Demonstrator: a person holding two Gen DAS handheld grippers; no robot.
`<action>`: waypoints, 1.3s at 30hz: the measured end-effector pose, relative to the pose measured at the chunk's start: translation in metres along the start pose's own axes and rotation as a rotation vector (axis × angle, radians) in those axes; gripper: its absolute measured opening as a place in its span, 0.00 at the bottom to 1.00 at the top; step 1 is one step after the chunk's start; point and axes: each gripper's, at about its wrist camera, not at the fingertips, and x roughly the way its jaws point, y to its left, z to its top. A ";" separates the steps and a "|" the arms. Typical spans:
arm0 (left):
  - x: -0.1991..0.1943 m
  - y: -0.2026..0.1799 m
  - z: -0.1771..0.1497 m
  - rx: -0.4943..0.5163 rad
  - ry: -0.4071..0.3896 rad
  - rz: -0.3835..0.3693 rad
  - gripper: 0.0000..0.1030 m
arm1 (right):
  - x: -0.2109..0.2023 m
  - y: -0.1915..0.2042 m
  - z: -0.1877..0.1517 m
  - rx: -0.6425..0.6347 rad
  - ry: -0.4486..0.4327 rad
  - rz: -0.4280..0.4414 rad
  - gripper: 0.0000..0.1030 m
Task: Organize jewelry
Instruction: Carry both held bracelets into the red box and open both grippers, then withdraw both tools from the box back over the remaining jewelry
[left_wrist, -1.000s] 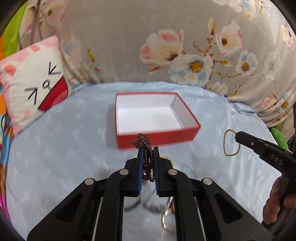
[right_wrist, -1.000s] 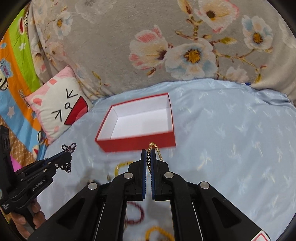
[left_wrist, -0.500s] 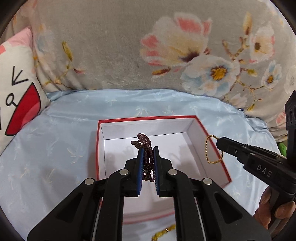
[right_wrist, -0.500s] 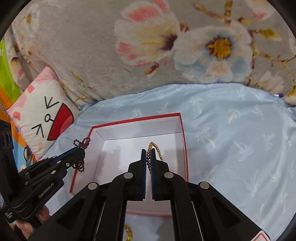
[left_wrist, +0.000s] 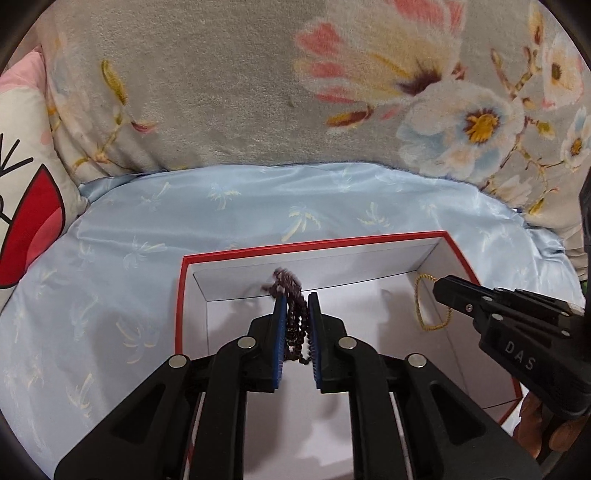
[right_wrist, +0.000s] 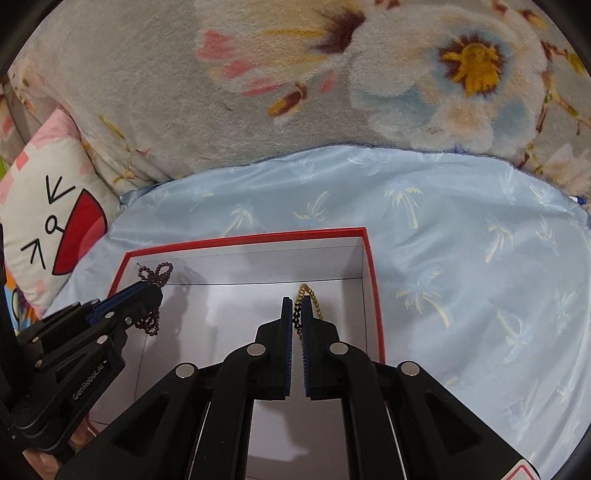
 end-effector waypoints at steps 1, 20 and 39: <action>0.000 0.001 0.000 -0.001 -0.001 0.005 0.16 | 0.000 0.002 0.000 -0.008 -0.004 -0.004 0.14; -0.082 0.008 -0.029 -0.002 -0.075 0.037 0.35 | -0.095 0.004 -0.046 0.001 -0.103 -0.048 0.27; -0.165 -0.017 -0.100 0.032 -0.081 0.054 0.47 | -0.167 0.053 -0.141 -0.070 -0.119 -0.046 0.45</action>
